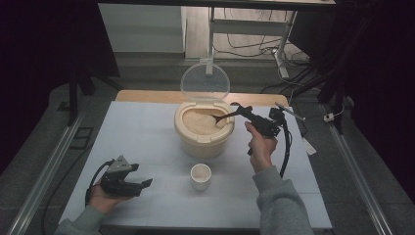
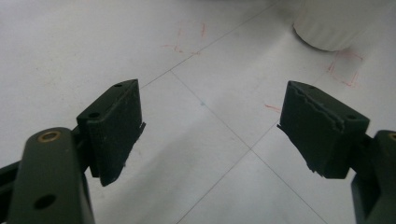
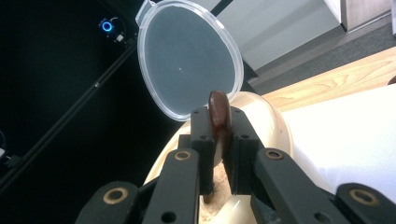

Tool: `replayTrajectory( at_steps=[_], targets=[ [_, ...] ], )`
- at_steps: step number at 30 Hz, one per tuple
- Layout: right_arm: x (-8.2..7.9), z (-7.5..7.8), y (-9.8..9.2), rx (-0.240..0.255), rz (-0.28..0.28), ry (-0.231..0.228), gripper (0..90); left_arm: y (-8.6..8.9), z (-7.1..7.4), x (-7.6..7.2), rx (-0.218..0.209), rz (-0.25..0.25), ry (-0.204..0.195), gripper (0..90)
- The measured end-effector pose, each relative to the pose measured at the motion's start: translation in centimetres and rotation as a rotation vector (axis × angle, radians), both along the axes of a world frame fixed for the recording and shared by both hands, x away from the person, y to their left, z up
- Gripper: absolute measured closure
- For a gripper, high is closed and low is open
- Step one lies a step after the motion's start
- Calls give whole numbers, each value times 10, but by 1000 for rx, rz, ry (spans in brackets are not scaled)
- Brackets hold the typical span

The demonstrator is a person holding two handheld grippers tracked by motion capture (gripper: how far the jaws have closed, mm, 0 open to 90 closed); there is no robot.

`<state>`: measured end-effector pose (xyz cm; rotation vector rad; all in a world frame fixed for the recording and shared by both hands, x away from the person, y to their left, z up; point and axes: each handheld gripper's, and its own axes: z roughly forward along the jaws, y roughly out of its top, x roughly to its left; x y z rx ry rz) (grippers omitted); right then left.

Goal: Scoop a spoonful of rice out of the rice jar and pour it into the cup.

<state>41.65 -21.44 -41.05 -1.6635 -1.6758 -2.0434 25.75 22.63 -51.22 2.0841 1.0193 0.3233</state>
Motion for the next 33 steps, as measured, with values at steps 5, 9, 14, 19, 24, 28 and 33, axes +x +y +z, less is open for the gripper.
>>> replayTrajectory(
  at_steps=[5,9,14,19,24,28,33],
  targets=[
    [0,1,-4,16,16,13,829,0,0,0,1,-1,1,211],
    [1,0,-6,34,17,34,829,0,0,0,2,-2,1,212],
    [1,1,-9,50,23,51,829,-1,-1,0,6,-4,2,212],
    [2,1,-11,74,26,66,829,-1,-1,0,7,-4,2,213],
    [3,2,-12,95,27,82,829,-1,-1,0,7,-4,1,214],
    [3,3,-14,117,27,85,829,-1,-1,0,7,-4,1,215],
    [3,3,-16,129,33,91,829,-1,0,0,9,-4,0,215]
  ],
)
